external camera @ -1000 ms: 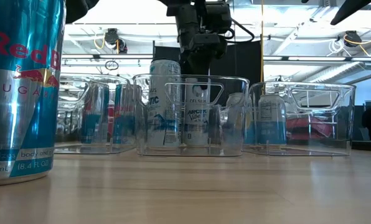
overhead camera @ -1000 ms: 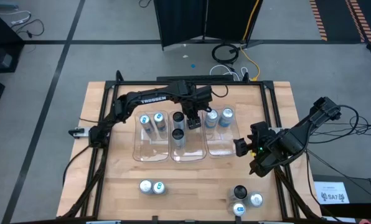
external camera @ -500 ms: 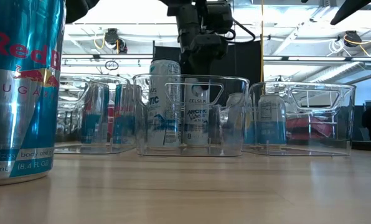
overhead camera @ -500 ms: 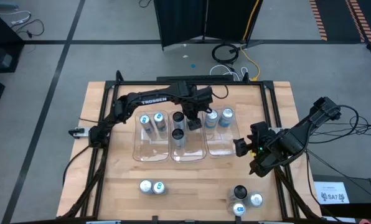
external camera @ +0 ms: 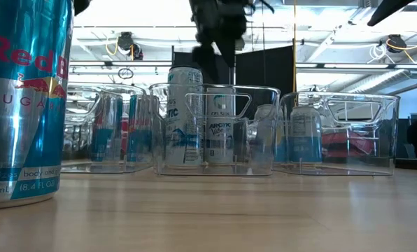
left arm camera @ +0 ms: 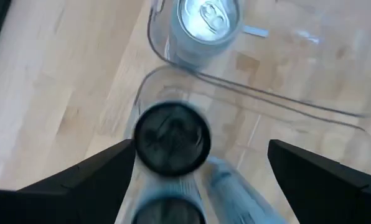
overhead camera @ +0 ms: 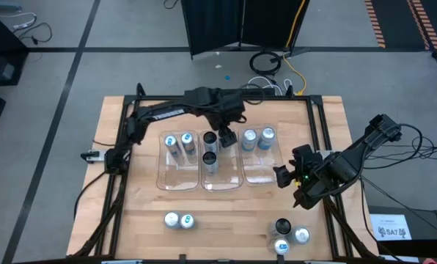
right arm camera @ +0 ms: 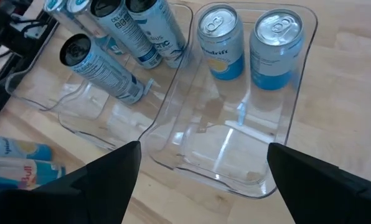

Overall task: Sort soda cans
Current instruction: Put the left blue soda can into the left transparent bin

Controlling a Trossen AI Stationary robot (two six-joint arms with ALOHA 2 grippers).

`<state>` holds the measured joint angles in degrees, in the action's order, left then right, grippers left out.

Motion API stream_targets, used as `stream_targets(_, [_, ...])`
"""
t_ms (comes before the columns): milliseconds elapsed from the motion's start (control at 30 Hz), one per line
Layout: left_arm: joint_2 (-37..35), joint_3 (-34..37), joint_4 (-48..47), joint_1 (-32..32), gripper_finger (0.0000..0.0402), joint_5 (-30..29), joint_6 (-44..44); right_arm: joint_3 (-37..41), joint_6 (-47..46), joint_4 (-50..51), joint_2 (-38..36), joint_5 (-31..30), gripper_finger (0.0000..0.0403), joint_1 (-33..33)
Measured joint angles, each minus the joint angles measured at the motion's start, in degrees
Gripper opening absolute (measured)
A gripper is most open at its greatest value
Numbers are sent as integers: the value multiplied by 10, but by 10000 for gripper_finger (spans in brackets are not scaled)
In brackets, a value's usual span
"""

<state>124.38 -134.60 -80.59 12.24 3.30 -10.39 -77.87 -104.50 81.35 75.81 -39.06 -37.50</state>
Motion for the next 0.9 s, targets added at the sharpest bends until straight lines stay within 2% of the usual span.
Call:
stream_targets(267, [-86, -4, -84, -36, 375, -7, -115, 0, 36, 0, 0, 0, 341, 0])
stream_targets(400, [-122, 9, -93, -100, 375, -76, -180, 0, 56, -3, 0, -1, 341, 0])
stream_targets(567, [-152, 31, -95, -211, 375, -169, -238, 0, 69, -8, 4, -1, 341, -1])
stream_targets(733, [-155, 47, -94, -307, 375, -234, -308, 0, 90, -36, 16, -1, 341, -1])
stream_targets(900, [-156, 50, -93, -361, 375, -271, -387, 0, 97, -86, 31, -1, 341, -1])
